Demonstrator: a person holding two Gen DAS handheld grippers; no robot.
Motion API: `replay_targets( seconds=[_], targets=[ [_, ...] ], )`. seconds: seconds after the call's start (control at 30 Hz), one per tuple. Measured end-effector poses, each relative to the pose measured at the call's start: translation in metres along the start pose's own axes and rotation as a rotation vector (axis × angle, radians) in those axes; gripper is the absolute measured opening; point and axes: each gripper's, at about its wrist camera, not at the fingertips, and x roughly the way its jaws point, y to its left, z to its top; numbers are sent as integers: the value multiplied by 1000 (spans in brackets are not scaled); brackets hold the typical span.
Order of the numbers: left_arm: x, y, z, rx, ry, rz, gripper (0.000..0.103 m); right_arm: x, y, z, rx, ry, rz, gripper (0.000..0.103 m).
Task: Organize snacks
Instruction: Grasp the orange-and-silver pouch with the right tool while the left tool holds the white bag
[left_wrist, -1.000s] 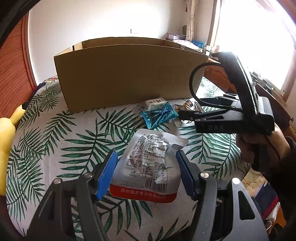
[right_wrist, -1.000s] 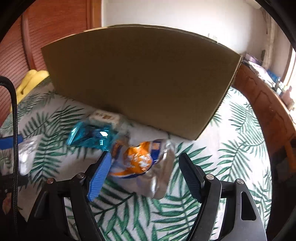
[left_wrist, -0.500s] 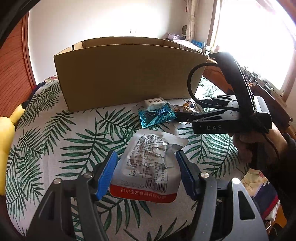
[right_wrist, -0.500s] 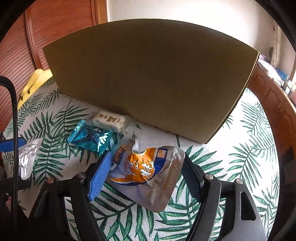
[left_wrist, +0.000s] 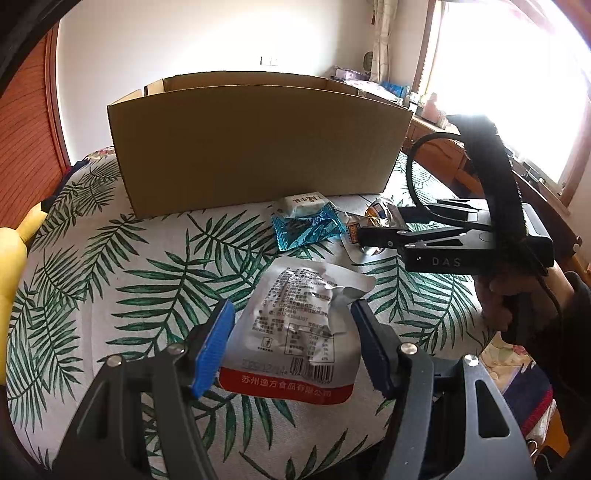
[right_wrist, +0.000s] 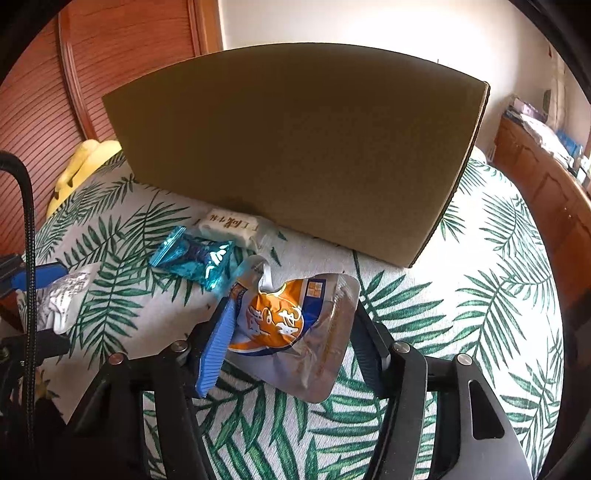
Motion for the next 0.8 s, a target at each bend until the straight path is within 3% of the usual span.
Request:
replay_targets(
  seconds=[0.2, 0.27, 0.5, 0.6, 0.8],
  targets=[
    [0, 2, 0, -7, -4, 1, 65, -18, -6, -11, 40, -21, 43, 42],
    [0, 2, 0, -8, -3, 0, 65, -18, -6, -15, 46, -7, 70, 28],
    [0, -1, -3, -2, 2, -2, 65, -24, -2, -12, 34, -14, 57, 24],
    [0, 1, -3, -9, 2, -2, 65, -27, -4, -10, 60, -35, 85, 9],
    [0, 2, -3, -13, 2, -5, 65, -37, -6, -10, 62, -56, 86, 6]
  ],
)
